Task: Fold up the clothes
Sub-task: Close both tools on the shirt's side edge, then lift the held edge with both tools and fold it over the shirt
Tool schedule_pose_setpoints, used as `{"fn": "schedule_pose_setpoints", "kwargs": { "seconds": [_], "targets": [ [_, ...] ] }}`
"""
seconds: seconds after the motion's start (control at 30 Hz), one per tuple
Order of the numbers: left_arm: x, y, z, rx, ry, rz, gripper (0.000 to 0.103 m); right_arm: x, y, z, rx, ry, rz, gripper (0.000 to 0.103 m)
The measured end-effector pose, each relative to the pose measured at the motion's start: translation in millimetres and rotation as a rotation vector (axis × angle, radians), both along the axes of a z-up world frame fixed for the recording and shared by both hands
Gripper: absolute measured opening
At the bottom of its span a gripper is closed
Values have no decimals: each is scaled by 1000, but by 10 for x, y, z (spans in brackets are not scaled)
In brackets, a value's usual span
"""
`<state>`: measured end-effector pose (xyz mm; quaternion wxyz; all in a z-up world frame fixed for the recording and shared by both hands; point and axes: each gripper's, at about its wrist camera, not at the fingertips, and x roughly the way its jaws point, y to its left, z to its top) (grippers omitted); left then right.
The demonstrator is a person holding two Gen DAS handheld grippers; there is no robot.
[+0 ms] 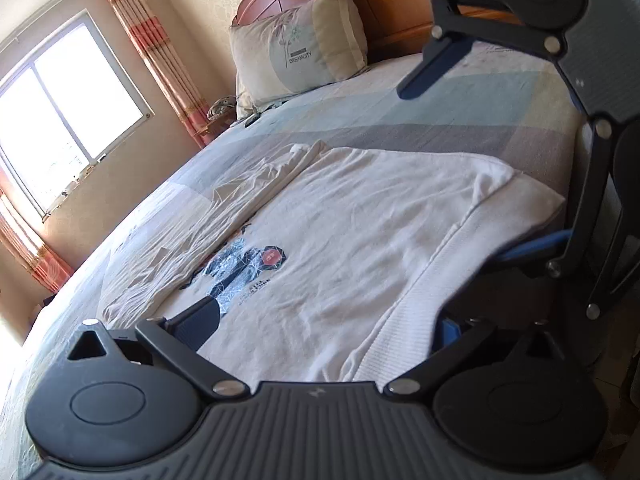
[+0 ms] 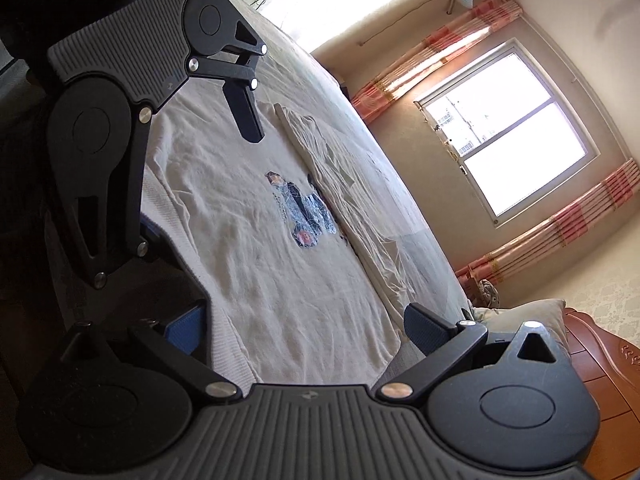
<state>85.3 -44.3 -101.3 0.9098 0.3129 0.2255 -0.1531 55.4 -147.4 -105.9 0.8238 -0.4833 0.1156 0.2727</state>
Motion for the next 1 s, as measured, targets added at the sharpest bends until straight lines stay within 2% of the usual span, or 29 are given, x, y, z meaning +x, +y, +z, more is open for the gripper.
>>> {"fn": "schedule_pose_setpoints", "kwargs": {
  "seconds": [0.17, 0.3, 0.47, 0.67, 0.8, 1.0],
  "targets": [
    [-50, -38, 73, 14, -21, -39, 102, 88, 137, -218, -41, -24, -18, 103],
    [-113, -39, -41, 62, -17, -56, 102, 240, 246, -344, -56, -110, -105, 103],
    [-94, -140, -236, 163, -39, -54, 102, 288, 177, -193, 25, -115, -129, 103],
    [-85, -194, -331, 294, -111, -10, 102, 260, 125, -187, 42, -108, -140, 103],
    [-125, -83, -407, 420, -147, 34, 102, 237, 74, -166, 65, -95, -152, 103],
    [-188, 189, -532, 556, -179, 101, 102, 235, 13, -172, 71, -83, -162, 103]
  ]
}}
